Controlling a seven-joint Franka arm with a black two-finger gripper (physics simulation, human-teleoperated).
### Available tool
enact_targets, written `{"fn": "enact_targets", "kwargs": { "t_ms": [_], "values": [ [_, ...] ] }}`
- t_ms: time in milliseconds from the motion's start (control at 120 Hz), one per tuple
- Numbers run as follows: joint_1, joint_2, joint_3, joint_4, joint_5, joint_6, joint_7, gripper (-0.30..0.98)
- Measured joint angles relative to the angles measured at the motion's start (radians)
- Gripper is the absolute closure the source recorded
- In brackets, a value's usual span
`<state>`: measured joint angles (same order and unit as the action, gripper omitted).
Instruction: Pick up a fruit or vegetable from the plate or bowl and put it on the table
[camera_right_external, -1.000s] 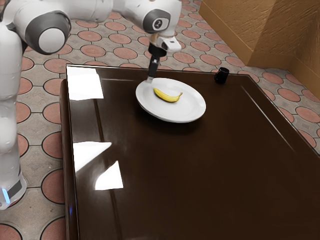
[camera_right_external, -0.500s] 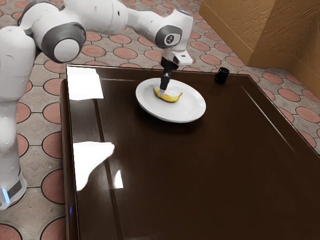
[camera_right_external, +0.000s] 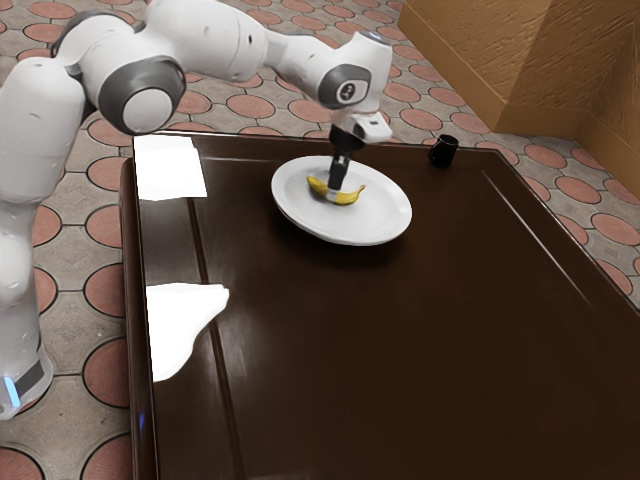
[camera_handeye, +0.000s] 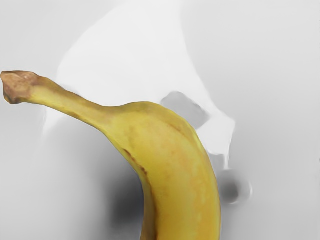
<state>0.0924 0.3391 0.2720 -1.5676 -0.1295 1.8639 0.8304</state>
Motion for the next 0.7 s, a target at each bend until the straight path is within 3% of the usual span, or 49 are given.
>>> {"fn": "enact_targets", "kwargs": {
  "t_ms": [167, 458, 700],
  "values": [
    [0.0, 0.014, -0.001, 0.001, -0.022, 0.01, 0.001, 0.14],
    [0.0, 0.028, 0.001, 0.013, -0.032, 0.013, -0.002, 0.5],
    [-0.015, 0.015, 0.001, 0.121, -0.019, -0.061, -0.04, 0.55]
  ]
}}
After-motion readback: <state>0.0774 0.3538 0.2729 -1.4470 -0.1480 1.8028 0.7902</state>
